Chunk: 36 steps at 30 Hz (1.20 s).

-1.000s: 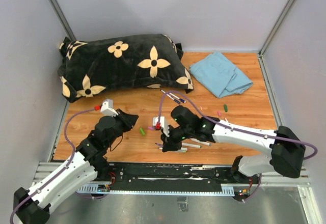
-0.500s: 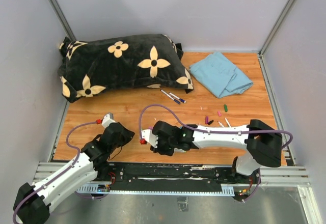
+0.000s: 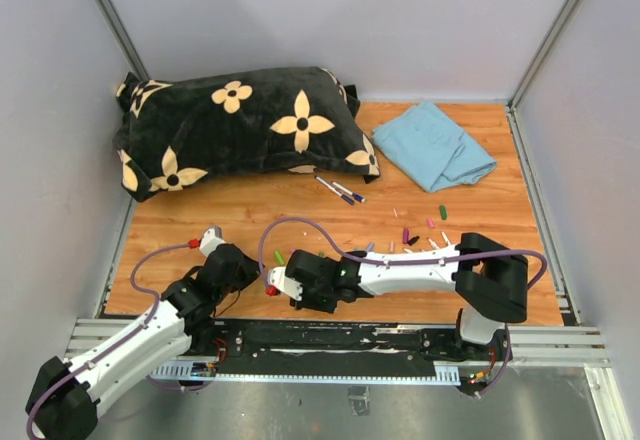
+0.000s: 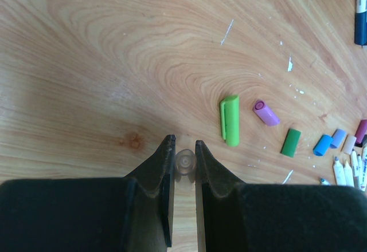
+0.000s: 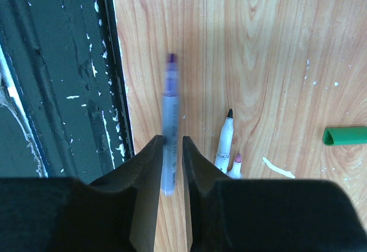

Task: Open the pen caps
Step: Place the pen cap at the center of the board.

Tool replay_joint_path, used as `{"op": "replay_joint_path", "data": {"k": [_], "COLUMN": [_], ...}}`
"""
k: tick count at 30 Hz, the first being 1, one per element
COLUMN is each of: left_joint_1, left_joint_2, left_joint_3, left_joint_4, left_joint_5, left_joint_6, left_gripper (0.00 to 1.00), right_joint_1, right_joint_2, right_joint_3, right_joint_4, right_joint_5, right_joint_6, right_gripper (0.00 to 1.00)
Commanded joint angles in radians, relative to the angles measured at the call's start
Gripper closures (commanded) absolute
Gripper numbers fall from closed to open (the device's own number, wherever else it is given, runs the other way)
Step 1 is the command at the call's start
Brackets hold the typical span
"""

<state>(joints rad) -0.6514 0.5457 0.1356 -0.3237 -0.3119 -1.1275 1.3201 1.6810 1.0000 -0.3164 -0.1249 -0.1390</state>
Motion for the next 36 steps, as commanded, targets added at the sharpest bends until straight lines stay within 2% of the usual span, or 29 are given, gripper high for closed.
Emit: {"op": "replay_joint_path", "data": {"k": [1, 13, 22, 32, 36], "left_joint_1": [0.001, 0.001, 0.001, 0.001, 0.001], "left_joint_2": [-0.016, -0.069, -0.008, 0.029, 0.019], "left_joint_3": [-0.017, -0.034, -0.05, -0.049, -0.054], "left_joint_4": [0.014, 0.005, 0.053, 0.094, 0.097], "left_joint_5": [-0.007, -0.006, 0.004, 0.025, 0.034], "left_joint_6": [-0.014, -0.01, -0.012, 0.009, 0.013], "left_gripper": [0.99, 0.99, 0.99, 0.82, 0.79], "right_joint_1": [0.01, -0.008, -0.026, -0.045, -0.045], "right_joint_2": [0.017, 0.038, 0.013, 0.024, 0.019], "right_joint_3": [0.029, 0.038, 0.042, 0.042, 0.044], "right_joint_4": [-0.029, -0.031, -0.033, -0.033, -0.037], "right_joint_5": [0.044, 0.066, 0.057, 0.066, 0.043], "right_joint_6": [0.004, 0.001, -0.015, -0.016, -0.02], "right_gripper": [0.79, 0.8, 0.78, 0.75, 0.73]}}
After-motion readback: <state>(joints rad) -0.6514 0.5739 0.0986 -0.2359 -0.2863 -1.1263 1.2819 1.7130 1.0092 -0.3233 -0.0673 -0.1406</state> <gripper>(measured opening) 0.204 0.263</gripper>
